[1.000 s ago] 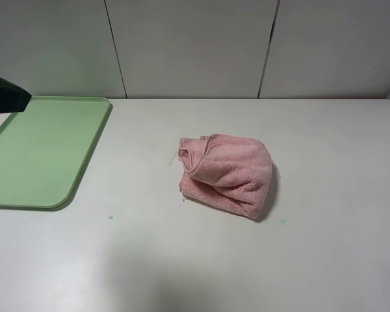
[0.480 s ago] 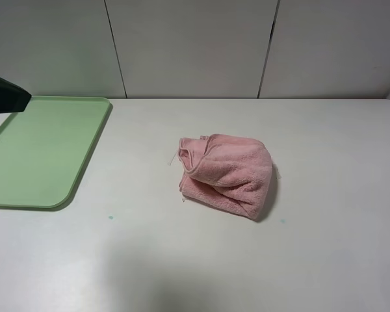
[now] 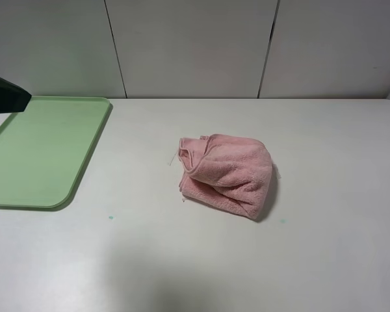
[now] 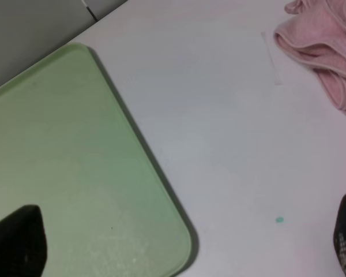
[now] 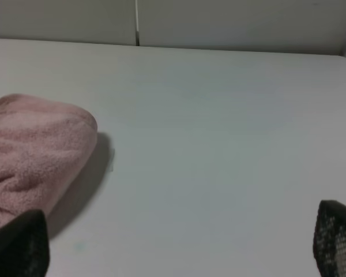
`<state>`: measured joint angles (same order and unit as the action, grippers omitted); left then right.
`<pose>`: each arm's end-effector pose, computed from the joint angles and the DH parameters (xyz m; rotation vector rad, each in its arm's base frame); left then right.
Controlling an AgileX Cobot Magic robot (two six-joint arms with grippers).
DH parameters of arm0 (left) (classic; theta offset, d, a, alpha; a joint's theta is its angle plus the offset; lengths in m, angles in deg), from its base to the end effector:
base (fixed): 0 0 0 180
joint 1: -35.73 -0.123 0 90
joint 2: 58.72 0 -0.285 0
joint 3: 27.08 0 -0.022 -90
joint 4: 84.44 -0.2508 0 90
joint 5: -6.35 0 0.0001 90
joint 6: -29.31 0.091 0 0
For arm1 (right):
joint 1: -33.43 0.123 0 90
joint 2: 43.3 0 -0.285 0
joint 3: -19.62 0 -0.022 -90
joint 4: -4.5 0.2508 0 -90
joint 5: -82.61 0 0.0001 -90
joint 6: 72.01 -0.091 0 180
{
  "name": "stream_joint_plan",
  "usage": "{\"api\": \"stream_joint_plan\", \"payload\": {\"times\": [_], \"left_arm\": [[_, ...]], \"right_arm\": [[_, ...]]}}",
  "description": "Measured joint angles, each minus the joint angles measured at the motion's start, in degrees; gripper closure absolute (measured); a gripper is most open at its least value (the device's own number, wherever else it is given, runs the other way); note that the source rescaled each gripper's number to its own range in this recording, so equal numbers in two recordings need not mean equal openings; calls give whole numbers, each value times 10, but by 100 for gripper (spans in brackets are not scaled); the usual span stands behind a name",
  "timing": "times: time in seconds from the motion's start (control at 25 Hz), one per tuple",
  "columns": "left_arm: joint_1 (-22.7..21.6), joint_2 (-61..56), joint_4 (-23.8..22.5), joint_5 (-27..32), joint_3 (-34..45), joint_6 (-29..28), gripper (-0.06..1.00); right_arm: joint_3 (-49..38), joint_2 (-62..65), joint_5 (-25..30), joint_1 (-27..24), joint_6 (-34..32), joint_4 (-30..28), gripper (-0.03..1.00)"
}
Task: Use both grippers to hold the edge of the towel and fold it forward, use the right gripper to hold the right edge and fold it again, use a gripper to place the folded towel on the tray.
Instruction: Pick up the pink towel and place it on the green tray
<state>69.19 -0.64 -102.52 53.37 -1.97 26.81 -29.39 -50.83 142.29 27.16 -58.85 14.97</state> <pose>0.1489 -0.0736 0.3609 0.7101 2.1105 0.0341 -0.0030 0.0147 0.2778 -0.1270 2.0111 0.0027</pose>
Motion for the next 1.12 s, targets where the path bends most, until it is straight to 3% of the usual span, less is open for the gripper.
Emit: {"api": "stream_joint_plan", "payload": {"times": [1.12], "left_arm": [[0,0,0,0,0,0,-5]], "right_arm": [[0,0,0,0,13,27,-3]]}}
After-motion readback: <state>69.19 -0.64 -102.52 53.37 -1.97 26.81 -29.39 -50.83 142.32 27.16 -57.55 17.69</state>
